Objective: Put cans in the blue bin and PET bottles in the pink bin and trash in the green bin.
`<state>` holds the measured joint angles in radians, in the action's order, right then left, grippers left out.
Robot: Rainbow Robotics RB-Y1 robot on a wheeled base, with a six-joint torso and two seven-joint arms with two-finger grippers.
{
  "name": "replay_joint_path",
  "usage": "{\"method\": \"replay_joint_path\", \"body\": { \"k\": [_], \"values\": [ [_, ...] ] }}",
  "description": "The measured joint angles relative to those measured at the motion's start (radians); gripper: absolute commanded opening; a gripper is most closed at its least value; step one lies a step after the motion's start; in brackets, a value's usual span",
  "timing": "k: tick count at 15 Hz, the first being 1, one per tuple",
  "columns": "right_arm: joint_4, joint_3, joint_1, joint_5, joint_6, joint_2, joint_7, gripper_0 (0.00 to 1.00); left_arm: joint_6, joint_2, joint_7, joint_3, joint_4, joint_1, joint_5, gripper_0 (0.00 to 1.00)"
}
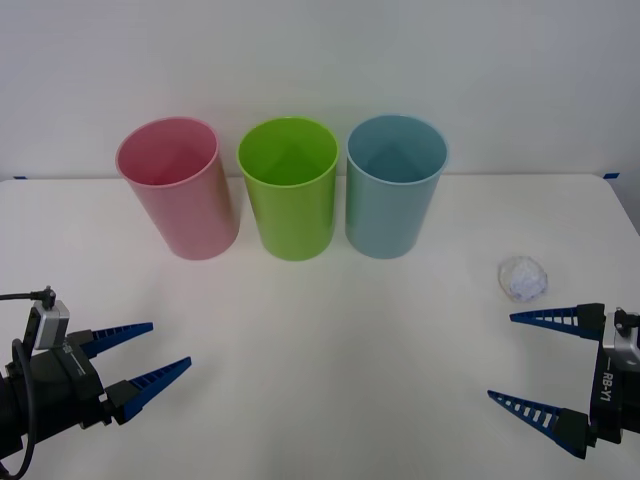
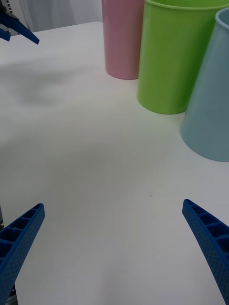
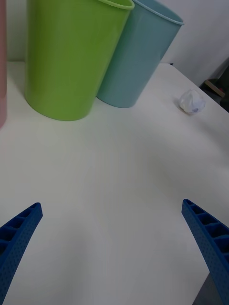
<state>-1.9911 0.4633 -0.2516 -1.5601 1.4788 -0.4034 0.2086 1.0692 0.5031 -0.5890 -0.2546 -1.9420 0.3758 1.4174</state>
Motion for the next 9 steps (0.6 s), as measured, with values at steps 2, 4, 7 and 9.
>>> {"method": "replay_joint_path", "body": {
  "k": [2,4,7,9],
  "values": [
    [0.000,0.000,0.000,0.000,0.000,0.000,0.000,1.00,0.000,0.000,0.000,0.000,0.000,0.000,0.000,1.00],
    [0.000,0.000,0.000,0.000,0.000,0.000,0.000,1.00,0.000,0.000,0.000,0.000,0.000,0.000,0.000,1.00],
    [0.000,0.000,0.000,0.000,0.000,0.000,0.000,1.00,0.000,0.000,0.000,0.000,0.000,0.000,0.000,1.00],
    [0.000,0.000,0.000,0.000,0.000,0.000,0.000,1.00,0.000,0.000,0.000,0.000,0.000,0.000,0.000,1.00]
  ]
}}
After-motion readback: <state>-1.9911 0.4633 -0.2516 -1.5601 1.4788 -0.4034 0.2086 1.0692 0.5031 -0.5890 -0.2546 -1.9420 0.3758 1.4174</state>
